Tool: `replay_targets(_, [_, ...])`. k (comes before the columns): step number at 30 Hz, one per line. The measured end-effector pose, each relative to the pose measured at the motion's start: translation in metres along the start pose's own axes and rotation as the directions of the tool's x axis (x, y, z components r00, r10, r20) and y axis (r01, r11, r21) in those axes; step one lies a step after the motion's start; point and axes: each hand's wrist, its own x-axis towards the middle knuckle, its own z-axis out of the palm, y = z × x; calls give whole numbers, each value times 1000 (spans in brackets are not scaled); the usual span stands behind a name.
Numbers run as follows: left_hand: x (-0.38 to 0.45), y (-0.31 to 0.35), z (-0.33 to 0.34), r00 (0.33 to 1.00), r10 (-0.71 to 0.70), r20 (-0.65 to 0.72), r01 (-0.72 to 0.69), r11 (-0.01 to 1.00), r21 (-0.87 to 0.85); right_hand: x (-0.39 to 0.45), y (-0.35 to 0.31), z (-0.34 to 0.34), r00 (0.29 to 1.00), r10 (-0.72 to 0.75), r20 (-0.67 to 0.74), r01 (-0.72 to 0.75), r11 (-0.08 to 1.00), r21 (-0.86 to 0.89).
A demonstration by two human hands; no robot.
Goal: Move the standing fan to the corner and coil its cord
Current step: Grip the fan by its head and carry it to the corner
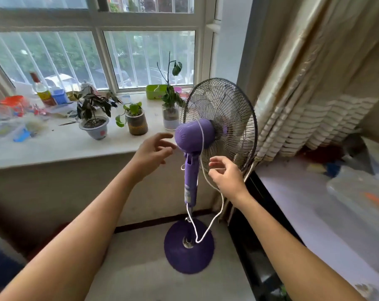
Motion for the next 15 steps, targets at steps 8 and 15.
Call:
replay_targets(8, [88,-99,-3,979,-132,155,133,991,8,44,59,86,977,200,-69,-203,979,-34])
replay_targets(15, [123,-167,26,945,-241,222,246,969,6,57,125,110,925,371,-79,-376,926,-48])
